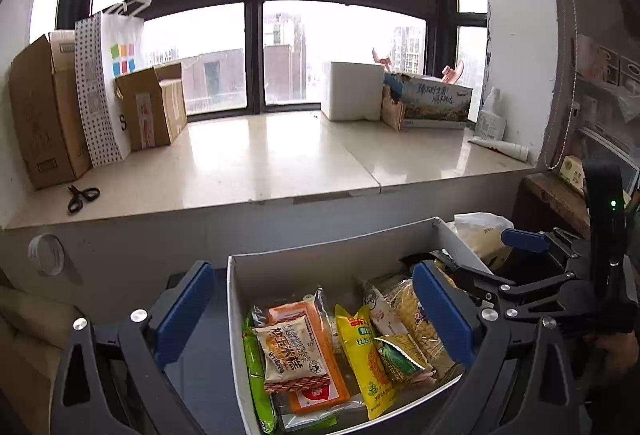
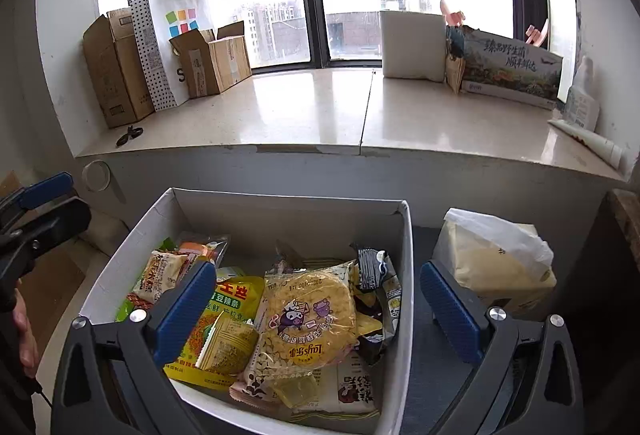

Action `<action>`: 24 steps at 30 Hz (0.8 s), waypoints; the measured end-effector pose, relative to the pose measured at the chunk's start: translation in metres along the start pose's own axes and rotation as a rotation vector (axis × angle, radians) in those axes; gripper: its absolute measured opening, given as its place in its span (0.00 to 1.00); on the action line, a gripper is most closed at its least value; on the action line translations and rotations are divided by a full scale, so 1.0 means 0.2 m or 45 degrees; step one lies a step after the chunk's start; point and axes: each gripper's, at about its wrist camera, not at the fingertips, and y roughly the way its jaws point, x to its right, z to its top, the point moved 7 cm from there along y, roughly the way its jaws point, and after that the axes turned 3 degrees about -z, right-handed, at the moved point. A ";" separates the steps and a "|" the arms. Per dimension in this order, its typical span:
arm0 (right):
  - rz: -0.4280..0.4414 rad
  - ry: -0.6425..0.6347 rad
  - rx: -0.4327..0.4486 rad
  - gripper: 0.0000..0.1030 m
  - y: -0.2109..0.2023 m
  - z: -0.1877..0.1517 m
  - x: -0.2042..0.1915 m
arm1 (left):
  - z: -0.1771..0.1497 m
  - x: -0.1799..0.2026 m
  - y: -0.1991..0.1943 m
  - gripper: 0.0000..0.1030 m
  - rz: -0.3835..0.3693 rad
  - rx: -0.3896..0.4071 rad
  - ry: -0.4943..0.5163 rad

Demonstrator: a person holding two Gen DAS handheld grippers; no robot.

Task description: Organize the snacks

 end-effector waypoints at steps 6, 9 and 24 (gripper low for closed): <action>-0.078 -0.092 0.134 1.00 -0.31 0.08 -0.11 | 0.03 0.07 -0.37 1.00 -0.082 0.144 -0.059; -0.030 -0.069 0.165 1.00 -0.47 0.08 -0.16 | 0.01 0.09 -0.52 1.00 -0.103 0.162 -0.060; 0.132 -0.057 0.282 1.00 -1.20 -0.28 -0.32 | -0.30 0.14 -1.00 1.00 0.001 0.014 -0.105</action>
